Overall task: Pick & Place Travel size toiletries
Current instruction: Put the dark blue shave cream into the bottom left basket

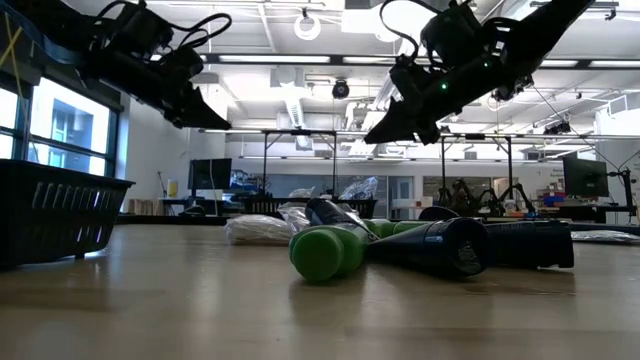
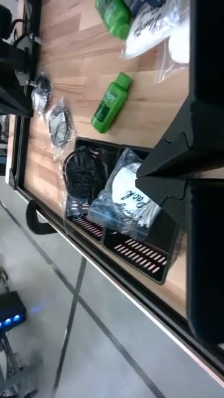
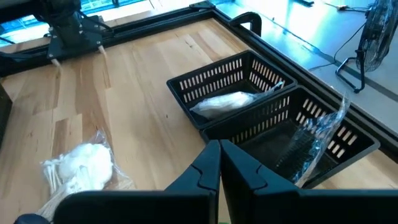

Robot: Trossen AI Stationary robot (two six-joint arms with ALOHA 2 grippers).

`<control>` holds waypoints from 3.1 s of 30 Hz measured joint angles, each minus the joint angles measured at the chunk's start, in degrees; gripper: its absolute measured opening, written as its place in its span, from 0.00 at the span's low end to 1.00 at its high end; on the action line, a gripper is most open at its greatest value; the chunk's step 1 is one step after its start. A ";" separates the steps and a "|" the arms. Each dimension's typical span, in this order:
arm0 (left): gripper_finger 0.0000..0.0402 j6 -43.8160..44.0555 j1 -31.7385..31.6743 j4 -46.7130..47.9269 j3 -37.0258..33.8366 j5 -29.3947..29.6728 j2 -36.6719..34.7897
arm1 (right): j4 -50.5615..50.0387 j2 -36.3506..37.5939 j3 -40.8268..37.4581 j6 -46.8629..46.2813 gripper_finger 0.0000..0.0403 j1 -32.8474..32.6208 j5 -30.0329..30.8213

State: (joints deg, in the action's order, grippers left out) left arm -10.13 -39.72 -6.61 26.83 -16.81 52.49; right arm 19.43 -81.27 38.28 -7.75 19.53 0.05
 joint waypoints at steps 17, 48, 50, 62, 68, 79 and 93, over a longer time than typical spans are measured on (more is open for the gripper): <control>0.00 -3.17 0.00 -2.83 0.00 -8.23 0.00 | -23.11 -0.05 12.54 -11.20 0.01 -5.78 11.48; 0.00 -3.13 0.00 -2.69 0.00 -8.03 0.00 | -51.04 -2.20 24.62 -31.23 0.01 -15.95 5.79; 0.00 -3.12 0.00 -2.71 0.00 -7.97 0.00 | -51.88 -2.54 25.90 -31.47 0.01 -15.64 6.45; 0.00 -3.52 0.00 -2.73 0.00 -7.46 -0.01 | -64.15 -2.63 26.51 -35.97 0.01 -16.89 3.82; 0.00 -3.58 0.00 -2.71 0.00 -6.52 0.00 | -65.48 -2.63 26.51 -35.97 0.01 -18.66 2.38; 0.00 -3.13 0.00 -2.22 0.00 -6.45 0.00 | -65.52 -2.63 26.51 -35.59 0.01 -19.17 1.27; 0.00 -3.08 -0.02 -2.25 0.00 -6.46 -0.02 | -65.53 -2.63 26.49 -33.08 0.11 -19.17 -0.63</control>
State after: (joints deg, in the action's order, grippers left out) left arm -13.21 -39.74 -8.86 26.83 -23.27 52.47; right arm -46.10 -83.90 64.77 -40.83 0.36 -0.58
